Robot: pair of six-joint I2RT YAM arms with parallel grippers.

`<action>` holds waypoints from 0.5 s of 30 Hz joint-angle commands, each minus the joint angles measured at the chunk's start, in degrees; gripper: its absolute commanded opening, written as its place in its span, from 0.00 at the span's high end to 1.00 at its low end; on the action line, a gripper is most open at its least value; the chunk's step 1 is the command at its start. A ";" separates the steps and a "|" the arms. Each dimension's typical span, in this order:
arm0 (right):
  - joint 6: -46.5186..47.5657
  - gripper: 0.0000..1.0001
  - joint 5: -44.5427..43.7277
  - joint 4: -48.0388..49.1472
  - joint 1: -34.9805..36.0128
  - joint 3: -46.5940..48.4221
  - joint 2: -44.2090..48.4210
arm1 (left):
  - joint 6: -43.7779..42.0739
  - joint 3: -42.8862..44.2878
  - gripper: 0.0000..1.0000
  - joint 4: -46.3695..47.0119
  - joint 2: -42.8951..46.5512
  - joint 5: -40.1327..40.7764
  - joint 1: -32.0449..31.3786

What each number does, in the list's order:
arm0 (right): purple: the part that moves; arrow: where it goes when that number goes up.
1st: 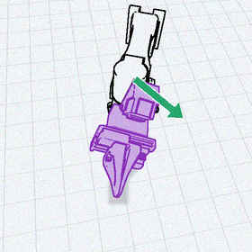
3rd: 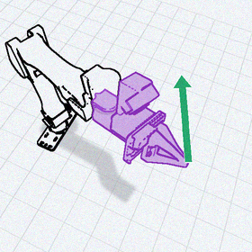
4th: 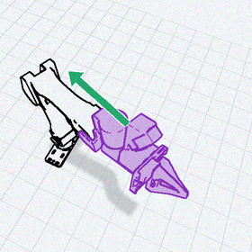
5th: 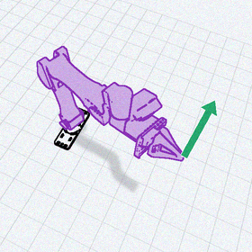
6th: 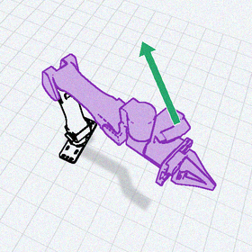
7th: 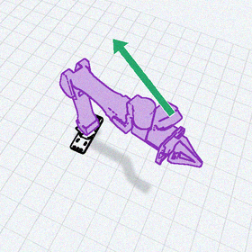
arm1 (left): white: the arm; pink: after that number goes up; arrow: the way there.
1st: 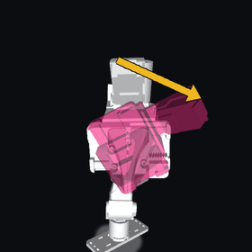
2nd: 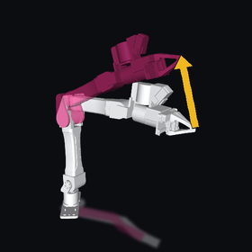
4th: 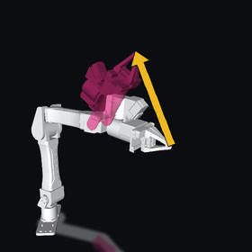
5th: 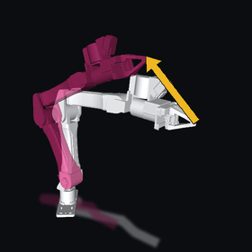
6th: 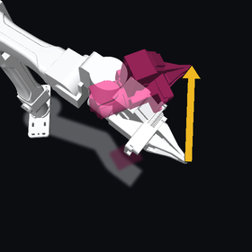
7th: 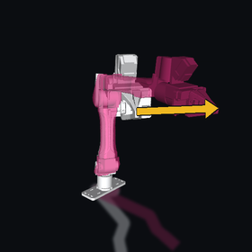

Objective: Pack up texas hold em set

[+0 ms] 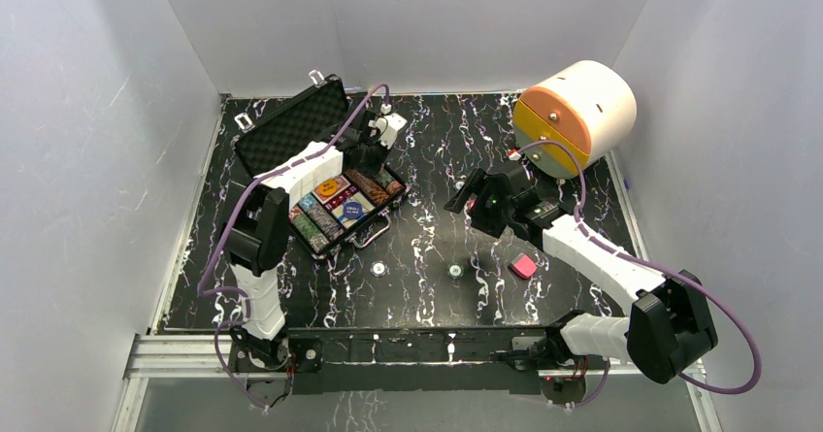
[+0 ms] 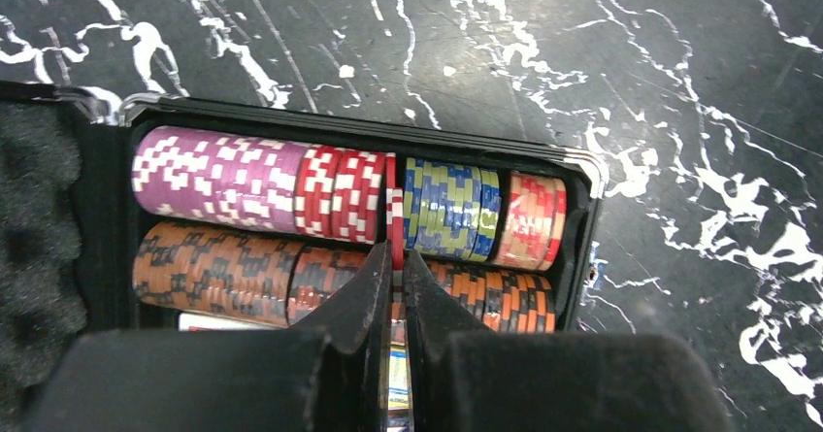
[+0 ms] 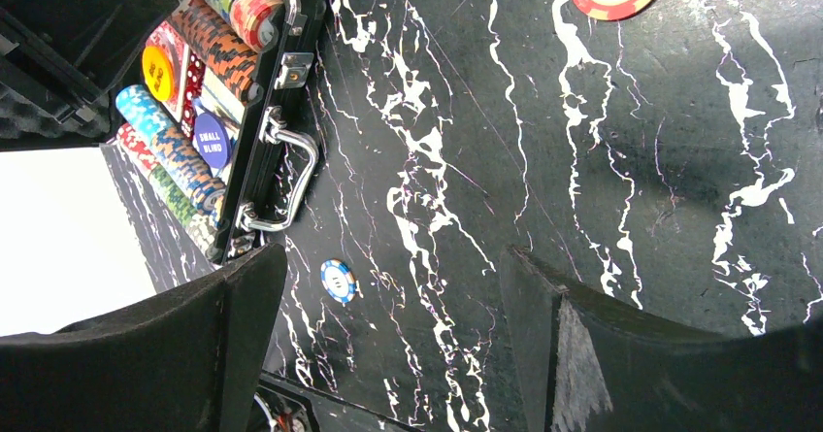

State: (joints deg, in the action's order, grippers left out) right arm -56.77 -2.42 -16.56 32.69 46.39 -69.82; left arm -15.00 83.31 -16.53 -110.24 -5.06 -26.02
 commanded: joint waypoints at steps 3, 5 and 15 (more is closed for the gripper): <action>0.29 0.12 -0.23 0.91 -0.01 2.56 0.74 | -0.96 1.49 1.00 -5.43 -1.21 -8.21 0.00; 0.33 0.12 -0.13 0.93 0.01 2.56 0.74 | -0.82 1.65 1.00 -5.44 -1.21 -6.60 0.01; 0.26 0.13 0.18 1.00 -0.05 2.30 0.89 | 0.22 3.52 1.00 -2.63 -0.36 0.83 0.00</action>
State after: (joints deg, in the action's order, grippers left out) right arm -56.80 -2.39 -16.58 32.69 46.39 -69.82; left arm -15.18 84.66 -18.48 -111.00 -6.66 -26.00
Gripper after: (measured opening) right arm 0.874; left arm 0.024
